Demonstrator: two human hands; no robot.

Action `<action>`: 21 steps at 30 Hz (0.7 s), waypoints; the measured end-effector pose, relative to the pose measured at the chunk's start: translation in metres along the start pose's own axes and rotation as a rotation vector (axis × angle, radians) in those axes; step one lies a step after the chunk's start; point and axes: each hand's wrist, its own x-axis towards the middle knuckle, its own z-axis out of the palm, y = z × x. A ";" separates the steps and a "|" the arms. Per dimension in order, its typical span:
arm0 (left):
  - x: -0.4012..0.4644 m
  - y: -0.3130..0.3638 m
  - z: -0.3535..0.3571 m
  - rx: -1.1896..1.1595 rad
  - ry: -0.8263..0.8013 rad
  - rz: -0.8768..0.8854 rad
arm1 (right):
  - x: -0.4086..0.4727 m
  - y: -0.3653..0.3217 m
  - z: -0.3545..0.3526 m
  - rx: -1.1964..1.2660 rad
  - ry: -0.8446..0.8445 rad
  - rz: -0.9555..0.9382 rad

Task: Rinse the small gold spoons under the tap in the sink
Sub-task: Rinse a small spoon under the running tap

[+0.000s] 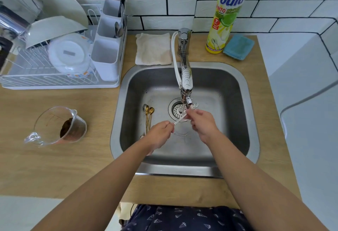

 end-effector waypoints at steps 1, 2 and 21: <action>0.000 0.001 0.000 -0.011 -0.003 -0.018 | 0.003 -0.002 -0.003 0.048 0.037 0.004; 0.001 0.003 0.000 -0.041 -0.011 -0.048 | 0.004 -0.002 -0.004 0.040 0.028 0.004; 0.005 0.001 0.001 -0.113 0.043 -0.050 | 0.010 0.007 0.002 0.149 0.049 0.052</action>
